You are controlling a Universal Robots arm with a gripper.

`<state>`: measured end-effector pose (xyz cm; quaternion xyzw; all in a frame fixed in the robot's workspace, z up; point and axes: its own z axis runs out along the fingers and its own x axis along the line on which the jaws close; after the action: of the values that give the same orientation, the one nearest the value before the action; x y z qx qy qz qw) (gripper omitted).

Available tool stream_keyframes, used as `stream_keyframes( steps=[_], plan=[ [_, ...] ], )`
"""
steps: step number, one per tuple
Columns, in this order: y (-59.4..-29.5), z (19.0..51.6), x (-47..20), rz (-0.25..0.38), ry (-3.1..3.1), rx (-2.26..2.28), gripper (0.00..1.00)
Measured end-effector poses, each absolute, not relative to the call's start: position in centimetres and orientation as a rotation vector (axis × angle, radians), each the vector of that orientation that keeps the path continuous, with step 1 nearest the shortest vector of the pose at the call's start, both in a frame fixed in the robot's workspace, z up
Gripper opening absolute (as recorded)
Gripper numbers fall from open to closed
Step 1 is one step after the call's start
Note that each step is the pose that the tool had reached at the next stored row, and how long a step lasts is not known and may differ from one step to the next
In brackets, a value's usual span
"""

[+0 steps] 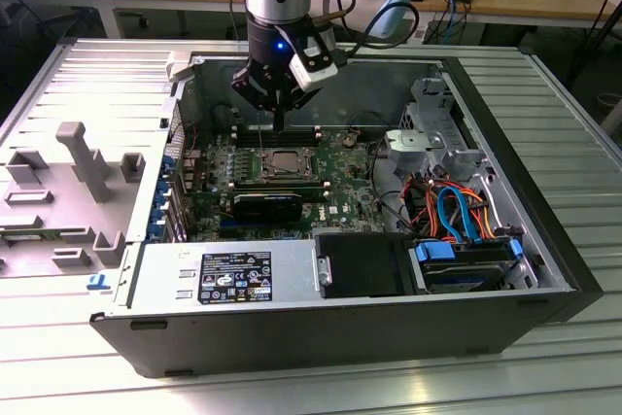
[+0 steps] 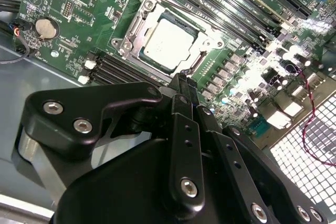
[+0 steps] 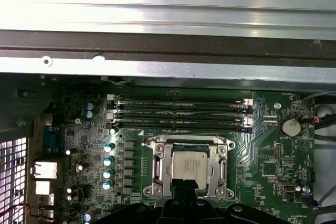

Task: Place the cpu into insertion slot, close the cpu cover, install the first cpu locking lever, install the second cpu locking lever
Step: 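Install the first cpu locking lever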

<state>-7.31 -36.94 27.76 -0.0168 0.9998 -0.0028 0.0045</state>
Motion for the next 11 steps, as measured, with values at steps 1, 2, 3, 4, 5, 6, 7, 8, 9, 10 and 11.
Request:
stream_keyframes(
  steps=[1,2,3,4,5,6,7,8,9,10,11],
  plan=[
    [-36.94,27.76,-7.31,-0.009,3.132,-0.055,0.11],
    [-36.94,27.76,-7.31,-0.009,3.132,-0.060,0.11],
    [-36.94,27.76,-7.31,-0.009,3.132,-0.063,0.11],
    [-36.94,27.76,-7.31,-0.009,3.132,-0.065,0.11],
    [-36.94,27.76,-7.31,-0.009,3.132,-0.069,0.11],
    [-36.94,27.76,-7.31,-0.009,3.132,-0.073,0.11],
    [-36.94,27.76,-7.31,-0.009,3.132,-0.077,0.11],
    [-36.94,27.76,-7.31,-0.009,3.131,-0.082,0.11],
    [-36.94,27.76,-7.31,-0.008,3.131,-0.086,0.11],
    [-36.94,27.76,-7.31,-0.008,3.131,-0.092,0.11],
    [-36.94,27.76,-7.31,-0.008,3.131,-0.096,0.11]
  ],
)
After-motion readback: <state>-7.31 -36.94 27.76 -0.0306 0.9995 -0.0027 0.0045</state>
